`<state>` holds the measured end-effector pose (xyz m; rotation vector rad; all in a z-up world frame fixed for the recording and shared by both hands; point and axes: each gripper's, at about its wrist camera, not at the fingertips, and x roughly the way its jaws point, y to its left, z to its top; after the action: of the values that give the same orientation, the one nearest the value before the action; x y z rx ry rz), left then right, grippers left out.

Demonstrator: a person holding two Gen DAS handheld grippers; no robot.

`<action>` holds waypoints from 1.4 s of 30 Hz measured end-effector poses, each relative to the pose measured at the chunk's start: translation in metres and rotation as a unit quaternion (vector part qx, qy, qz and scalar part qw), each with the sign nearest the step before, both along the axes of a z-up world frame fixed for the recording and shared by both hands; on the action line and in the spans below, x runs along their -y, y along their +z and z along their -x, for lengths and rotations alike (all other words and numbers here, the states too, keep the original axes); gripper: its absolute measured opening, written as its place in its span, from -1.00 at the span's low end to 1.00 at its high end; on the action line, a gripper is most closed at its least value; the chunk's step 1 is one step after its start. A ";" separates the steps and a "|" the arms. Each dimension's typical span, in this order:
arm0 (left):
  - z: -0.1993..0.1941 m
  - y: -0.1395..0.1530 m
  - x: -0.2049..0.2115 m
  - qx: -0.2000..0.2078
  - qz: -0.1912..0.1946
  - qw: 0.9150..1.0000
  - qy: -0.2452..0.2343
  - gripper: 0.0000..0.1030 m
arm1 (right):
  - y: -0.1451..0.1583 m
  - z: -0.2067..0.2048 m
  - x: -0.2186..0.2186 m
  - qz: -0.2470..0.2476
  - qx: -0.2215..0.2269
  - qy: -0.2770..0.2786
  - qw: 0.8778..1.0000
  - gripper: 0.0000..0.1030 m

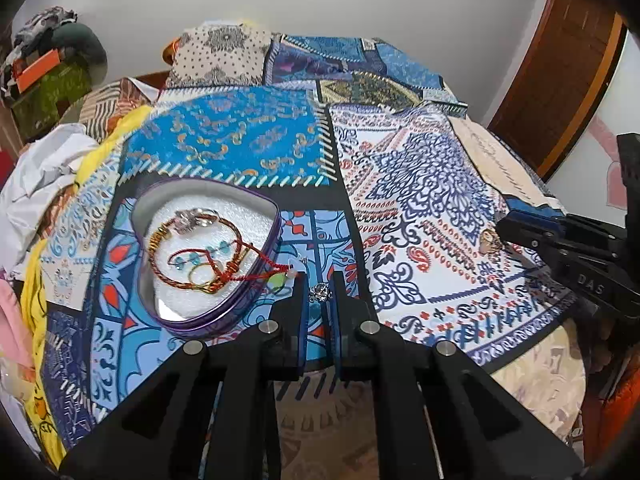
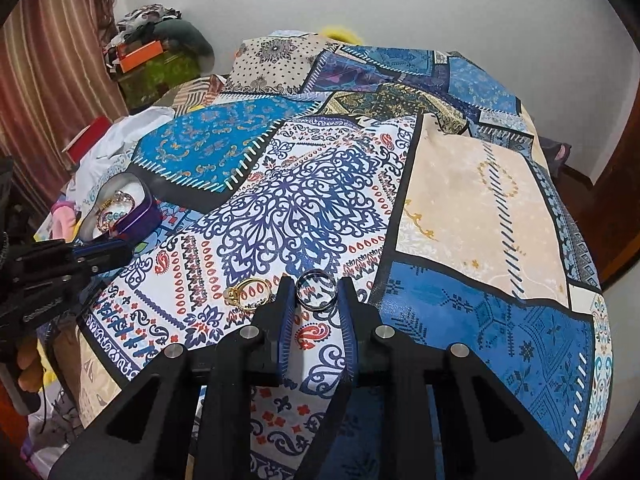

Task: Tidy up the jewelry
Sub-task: 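Grasp the silver ring with the left tool while the right tool grasps the gold ring, then carry both rings over the heart tin and open both tools into it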

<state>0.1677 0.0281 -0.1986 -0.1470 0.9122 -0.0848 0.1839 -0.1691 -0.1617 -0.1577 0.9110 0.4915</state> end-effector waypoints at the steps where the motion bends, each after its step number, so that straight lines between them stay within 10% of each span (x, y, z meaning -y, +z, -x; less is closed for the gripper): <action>1: 0.002 0.003 0.000 0.004 -0.002 1.000 0.000 -0.84 | 0.001 0.000 0.000 -0.002 0.000 -0.002 1.000 -0.62; 23: 0.030 0.098 -0.048 0.112 -0.051 0.992 0.032 -0.84 | 0.066 0.023 -0.019 -0.047 0.068 0.002 0.997 -0.62; 42: 0.038 0.077 -0.099 0.097 -0.013 0.994 0.041 -0.84 | 0.066 0.026 -0.129 -0.059 0.066 0.092 0.992 -0.62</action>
<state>0.1297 0.1270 -0.1212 -0.1492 0.7114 -0.0111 0.1575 -0.0398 -0.0957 -0.1651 0.7386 0.6968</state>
